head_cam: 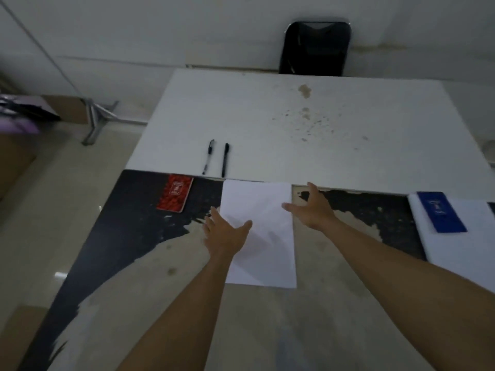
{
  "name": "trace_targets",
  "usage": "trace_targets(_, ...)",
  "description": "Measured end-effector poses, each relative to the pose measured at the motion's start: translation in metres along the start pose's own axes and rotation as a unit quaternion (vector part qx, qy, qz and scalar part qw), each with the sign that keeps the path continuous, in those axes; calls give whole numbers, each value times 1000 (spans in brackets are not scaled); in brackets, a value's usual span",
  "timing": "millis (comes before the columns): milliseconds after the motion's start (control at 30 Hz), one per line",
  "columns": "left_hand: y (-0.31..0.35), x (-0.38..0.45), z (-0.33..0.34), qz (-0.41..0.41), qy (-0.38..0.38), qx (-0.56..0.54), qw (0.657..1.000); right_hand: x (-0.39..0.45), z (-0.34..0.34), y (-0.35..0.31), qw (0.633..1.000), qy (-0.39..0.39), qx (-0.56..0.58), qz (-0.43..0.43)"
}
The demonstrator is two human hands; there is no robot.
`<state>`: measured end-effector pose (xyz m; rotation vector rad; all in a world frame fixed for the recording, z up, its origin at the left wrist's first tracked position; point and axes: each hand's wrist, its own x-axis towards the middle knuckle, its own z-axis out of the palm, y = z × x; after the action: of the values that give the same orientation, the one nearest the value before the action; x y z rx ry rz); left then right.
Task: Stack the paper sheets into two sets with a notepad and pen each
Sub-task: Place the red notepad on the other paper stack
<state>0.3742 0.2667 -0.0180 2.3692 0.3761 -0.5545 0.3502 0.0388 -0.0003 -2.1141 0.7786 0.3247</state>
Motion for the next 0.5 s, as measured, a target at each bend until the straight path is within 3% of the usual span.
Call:
trace_targets(100, -22, 10, -5, 2, -9, -14, 1000, -2, 54, -6, 998, -15, 23, 63)
trace_targets(233, -24, 13, -3, 27, -22, -42, 999, -9, 96, -12, 994, 20, -52, 98)
trace_targets(333, -14, 10, 1, 45, -52, -88, 994, -9, 104, -20, 992, 56, -54, 103)
trace_targets(500, -2, 26, -8, -16, -48, -128, 991, 0, 98, -28, 986, 97, 13, 136)
